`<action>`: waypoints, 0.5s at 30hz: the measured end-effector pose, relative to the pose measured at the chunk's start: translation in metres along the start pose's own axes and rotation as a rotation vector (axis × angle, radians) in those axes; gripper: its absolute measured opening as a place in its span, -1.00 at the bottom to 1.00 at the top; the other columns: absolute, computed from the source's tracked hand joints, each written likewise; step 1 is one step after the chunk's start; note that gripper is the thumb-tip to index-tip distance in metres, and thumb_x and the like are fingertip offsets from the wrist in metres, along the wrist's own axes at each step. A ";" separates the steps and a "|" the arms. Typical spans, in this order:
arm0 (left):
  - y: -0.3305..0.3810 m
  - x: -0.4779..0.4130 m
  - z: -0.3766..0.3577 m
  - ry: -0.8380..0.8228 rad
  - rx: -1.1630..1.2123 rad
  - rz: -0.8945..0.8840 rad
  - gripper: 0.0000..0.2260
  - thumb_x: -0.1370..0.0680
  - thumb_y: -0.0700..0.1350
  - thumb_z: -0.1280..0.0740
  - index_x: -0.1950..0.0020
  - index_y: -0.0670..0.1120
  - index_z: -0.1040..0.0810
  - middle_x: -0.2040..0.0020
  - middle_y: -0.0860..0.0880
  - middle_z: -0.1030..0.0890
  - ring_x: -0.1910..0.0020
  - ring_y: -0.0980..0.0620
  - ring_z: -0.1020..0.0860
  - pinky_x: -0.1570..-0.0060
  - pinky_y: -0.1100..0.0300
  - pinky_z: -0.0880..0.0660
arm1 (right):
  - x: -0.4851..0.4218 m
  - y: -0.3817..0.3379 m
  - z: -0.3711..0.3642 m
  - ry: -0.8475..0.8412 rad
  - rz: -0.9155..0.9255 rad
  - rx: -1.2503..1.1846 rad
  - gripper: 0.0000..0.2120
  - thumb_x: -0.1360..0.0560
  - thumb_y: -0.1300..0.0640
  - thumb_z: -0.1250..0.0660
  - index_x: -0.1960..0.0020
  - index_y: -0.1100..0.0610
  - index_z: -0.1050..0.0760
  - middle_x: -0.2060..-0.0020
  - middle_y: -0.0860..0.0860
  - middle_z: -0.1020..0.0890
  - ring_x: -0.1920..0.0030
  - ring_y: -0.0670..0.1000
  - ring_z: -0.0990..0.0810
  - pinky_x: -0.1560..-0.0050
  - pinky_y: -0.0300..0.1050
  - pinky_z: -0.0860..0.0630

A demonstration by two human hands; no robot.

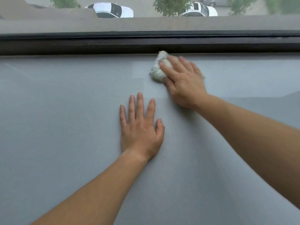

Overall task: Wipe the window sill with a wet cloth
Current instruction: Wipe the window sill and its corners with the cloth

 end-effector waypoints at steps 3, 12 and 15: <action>-0.001 0.000 0.000 -0.013 -0.006 -0.001 -0.42 -0.60 0.17 0.09 -0.61 0.05 0.05 -0.63 -0.10 0.16 -0.59 -0.08 0.25 -0.52 -0.18 0.18 | 0.007 0.072 0.017 0.039 -0.113 0.011 -0.49 -0.60 -0.21 0.01 -0.53 -0.18 -0.22 -0.57 -0.04 -0.19 -0.55 0.16 -0.12 -0.51 0.09 0.00; -0.001 -0.001 0.000 -0.006 -0.014 0.007 -0.41 -0.59 0.16 0.10 -0.61 0.04 0.01 -0.63 -0.10 0.13 -0.59 -0.09 0.21 -0.52 -0.19 0.17 | 0.057 0.077 0.010 0.092 -0.257 0.020 -0.53 -0.64 -0.15 0.02 -0.54 -0.19 -0.16 -0.59 -0.09 -0.11 -0.57 0.12 -0.06 -0.52 0.12 0.06; -0.001 0.001 -0.001 -0.015 -0.023 0.008 -0.41 -0.59 0.17 0.12 -0.61 0.04 0.04 -0.63 -0.10 0.15 -0.59 -0.08 0.23 -0.53 -0.18 0.18 | 0.068 0.113 0.024 0.040 -0.178 0.024 -0.48 -0.60 -0.21 0.07 -0.54 -0.18 -0.18 -0.59 -0.08 -0.13 -0.56 0.13 -0.09 -0.53 0.11 0.02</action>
Point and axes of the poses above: each hand's wrist, its own x-axis away from the middle knuckle, its own z-axis out of the back of the hand, y = z × x, the point moved 4 cm from there along -x, towards the middle knuckle
